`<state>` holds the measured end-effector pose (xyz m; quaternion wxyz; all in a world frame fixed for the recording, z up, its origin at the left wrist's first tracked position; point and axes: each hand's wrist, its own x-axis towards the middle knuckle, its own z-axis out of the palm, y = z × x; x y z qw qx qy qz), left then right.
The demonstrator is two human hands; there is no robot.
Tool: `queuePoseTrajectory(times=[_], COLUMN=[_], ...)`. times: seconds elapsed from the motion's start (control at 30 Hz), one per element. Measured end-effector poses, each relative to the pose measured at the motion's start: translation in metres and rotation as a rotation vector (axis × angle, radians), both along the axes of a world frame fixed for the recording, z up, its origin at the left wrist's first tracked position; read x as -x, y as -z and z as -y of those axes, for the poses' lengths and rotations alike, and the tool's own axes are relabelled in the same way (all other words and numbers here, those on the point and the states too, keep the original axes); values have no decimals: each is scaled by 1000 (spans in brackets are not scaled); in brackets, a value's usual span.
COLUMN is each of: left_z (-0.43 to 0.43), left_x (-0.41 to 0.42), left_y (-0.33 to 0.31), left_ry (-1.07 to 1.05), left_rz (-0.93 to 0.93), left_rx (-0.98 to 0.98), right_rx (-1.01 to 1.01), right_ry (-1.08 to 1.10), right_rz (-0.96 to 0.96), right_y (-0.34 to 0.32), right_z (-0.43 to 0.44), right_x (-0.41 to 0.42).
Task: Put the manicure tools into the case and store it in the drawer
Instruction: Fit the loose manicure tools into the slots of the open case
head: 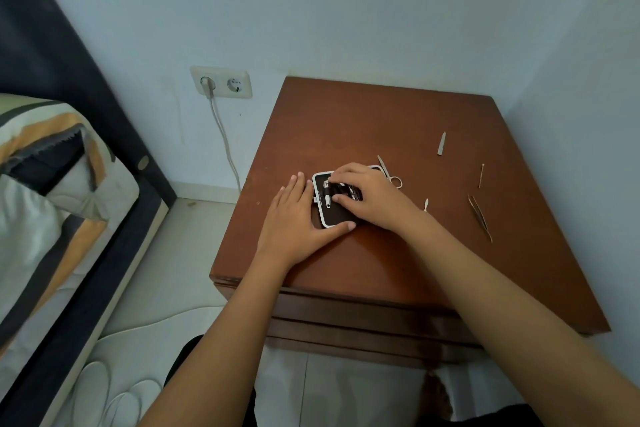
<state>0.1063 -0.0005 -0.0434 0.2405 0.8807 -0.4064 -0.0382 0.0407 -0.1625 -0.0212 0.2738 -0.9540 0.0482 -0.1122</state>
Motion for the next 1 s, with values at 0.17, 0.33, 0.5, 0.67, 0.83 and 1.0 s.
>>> queuePoseTrajectory(times=[0.17, 0.33, 0.5, 0.67, 0.83, 1.0], left_z=[0, 0, -1, 1, 2, 2], left_x=[0, -1, -2, -2, -1, -2], left_y=[-1, -1, 3, 2, 1, -1], left_ry=[-8, 24, 69, 58, 22, 18], left_rz=[0, -8, 25, 21, 36, 61], left_rx=[-2, 5, -19, -7, 14, 25], right_rx=[-29, 4, -31, 8, -37, -19], right_ry=[325, 530, 620, 664, 674, 659], right_rz=[165, -19, -47, -58, -45, -119], right_y=[-10, -8, -6, -7, -10, -11], right_z=[21, 47, 52, 58, 53, 50], right_x=[16, 28, 30, 30, 24, 20])
